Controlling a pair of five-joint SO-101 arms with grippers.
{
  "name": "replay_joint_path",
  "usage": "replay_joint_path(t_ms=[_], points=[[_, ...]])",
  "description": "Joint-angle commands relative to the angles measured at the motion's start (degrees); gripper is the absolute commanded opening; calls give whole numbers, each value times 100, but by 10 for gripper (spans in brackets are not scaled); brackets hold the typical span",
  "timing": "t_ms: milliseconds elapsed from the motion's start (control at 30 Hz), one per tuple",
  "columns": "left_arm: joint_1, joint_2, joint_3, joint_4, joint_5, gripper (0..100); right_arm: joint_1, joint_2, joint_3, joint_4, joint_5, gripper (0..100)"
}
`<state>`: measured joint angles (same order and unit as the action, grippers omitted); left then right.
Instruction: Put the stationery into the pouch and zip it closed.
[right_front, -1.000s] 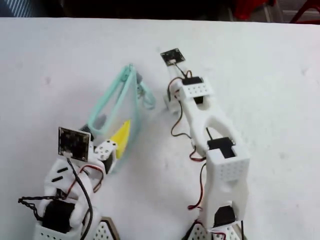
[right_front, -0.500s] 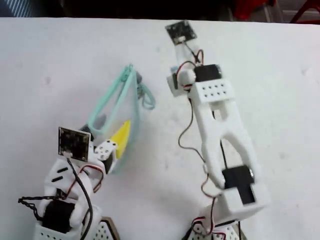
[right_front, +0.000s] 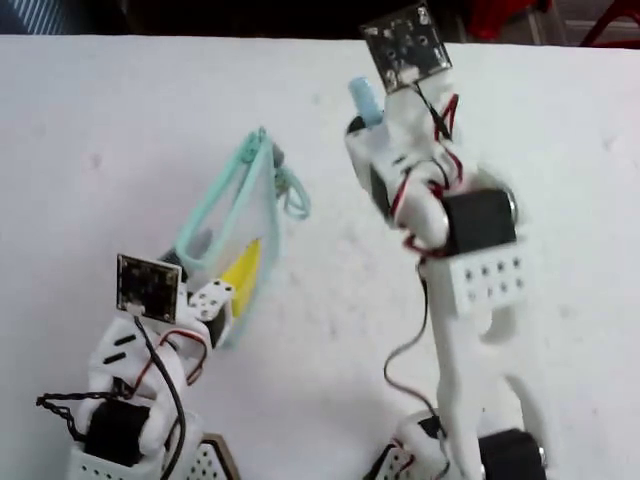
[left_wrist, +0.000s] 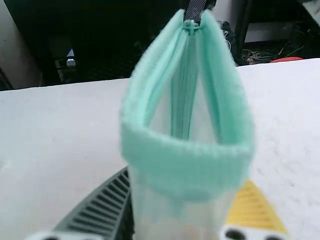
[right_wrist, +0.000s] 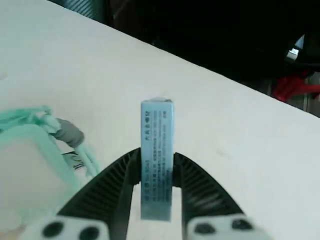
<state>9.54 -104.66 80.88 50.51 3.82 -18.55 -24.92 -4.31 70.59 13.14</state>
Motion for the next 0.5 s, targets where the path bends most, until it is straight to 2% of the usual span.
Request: replay_joint_path(t_ms=[0, 133, 267, 467], points=[[84, -13, -53, -141, -35, 234, -497, -620, -255, 295, 62, 17], [84, -13, -53, -141, -35, 234, -1068, -1156, -255, 593, 62, 17], [84, -13, -53, -141, -35, 234, -1349, -1666, -255, 576, 62, 17], [84, -13, -53, -141, -44, 234, -1771, -2009, 79, 84, 18, 17]])
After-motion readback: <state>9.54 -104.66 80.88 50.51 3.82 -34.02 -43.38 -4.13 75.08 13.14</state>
